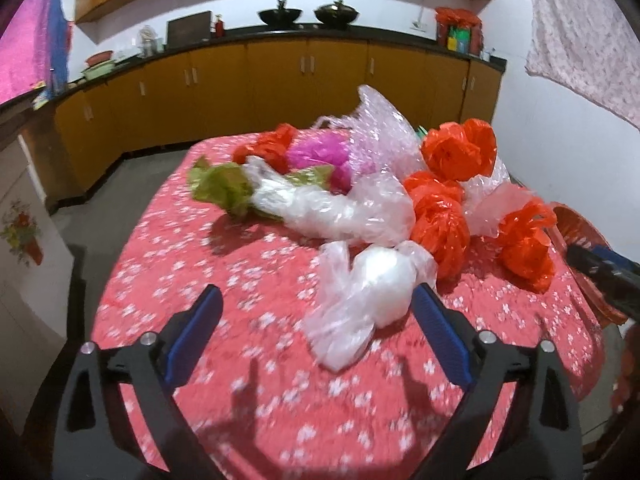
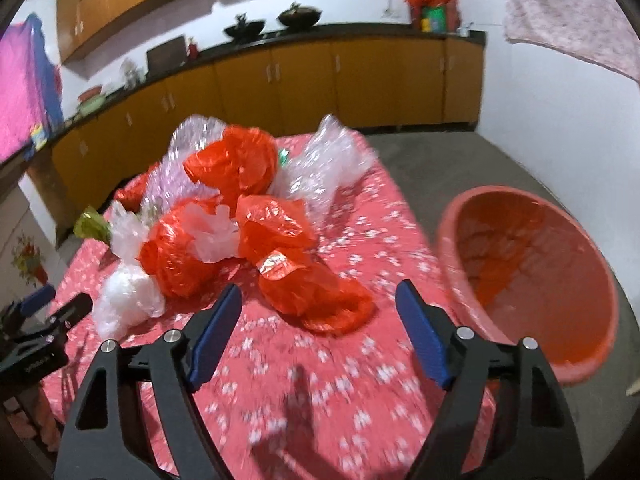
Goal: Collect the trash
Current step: 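Grasp the white bag with the left tool while the right tool grasps a red bag, then carry both bags over the orange basket and open both tools to drop them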
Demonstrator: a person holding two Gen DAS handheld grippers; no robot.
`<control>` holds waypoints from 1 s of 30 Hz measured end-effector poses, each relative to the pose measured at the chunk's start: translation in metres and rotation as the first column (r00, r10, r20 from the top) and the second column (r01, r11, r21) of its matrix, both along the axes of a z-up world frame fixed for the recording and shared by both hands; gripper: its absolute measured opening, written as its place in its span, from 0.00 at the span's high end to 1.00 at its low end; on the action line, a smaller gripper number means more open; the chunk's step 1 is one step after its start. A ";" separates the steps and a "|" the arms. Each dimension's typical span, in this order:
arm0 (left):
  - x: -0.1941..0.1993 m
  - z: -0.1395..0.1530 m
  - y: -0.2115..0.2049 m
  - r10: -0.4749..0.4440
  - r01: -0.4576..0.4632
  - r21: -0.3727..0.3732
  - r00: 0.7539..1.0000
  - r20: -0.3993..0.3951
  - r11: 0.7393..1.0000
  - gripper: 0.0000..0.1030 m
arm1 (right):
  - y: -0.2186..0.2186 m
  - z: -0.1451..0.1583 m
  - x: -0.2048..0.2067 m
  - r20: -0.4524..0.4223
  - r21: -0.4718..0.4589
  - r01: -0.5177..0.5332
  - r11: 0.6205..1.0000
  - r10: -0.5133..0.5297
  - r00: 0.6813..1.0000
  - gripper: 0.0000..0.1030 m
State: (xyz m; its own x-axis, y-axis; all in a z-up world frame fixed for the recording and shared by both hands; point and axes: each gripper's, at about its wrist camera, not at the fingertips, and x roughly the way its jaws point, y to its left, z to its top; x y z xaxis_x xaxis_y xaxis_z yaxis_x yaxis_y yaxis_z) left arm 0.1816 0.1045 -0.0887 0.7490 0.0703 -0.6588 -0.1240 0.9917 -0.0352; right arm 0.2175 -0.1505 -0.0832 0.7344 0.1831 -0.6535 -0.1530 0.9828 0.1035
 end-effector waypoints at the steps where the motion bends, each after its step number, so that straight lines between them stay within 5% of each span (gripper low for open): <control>1: 0.006 -0.002 -0.001 -0.011 0.011 -0.004 1.000 -0.008 1.000 0.13 | 0.004 -0.005 0.008 -0.011 -0.011 -0.008 1.000 0.008 1.000 0.23; 5: 0.028 -0.013 -0.004 -0.060 0.059 -0.020 0.997 -0.051 0.998 0.23 | 0.008 -0.018 0.030 -0.050 -0.016 -0.043 0.999 0.042 0.998 0.25; 13: 0.052 -0.026 -0.015 -0.156 0.151 -0.054 0.983 -0.097 0.987 0.26 | 0.015 -0.033 0.053 -0.116 -0.013 -0.134 0.991 0.131 0.985 0.39; 18: 0.060 -0.035 -0.020 -0.204 0.194 -0.083 0.969 -0.141 0.978 0.42 | 0.016 -0.035 0.052 -0.121 -0.001 -0.164 0.986 0.163 0.979 0.47; 23: 0.057 -0.033 -0.019 -0.213 0.197 -0.120 0.967 -0.138 0.973 0.56 | 0.015 -0.034 0.047 -0.121 0.020 -0.186 0.982 0.187 0.975 0.54; 30: 0.033 -0.016 -0.014 -0.223 0.211 -0.126 0.971 -0.089 0.969 0.58 | 0.010 -0.026 0.030 -0.104 0.043 -0.190 0.981 0.194 0.976 0.55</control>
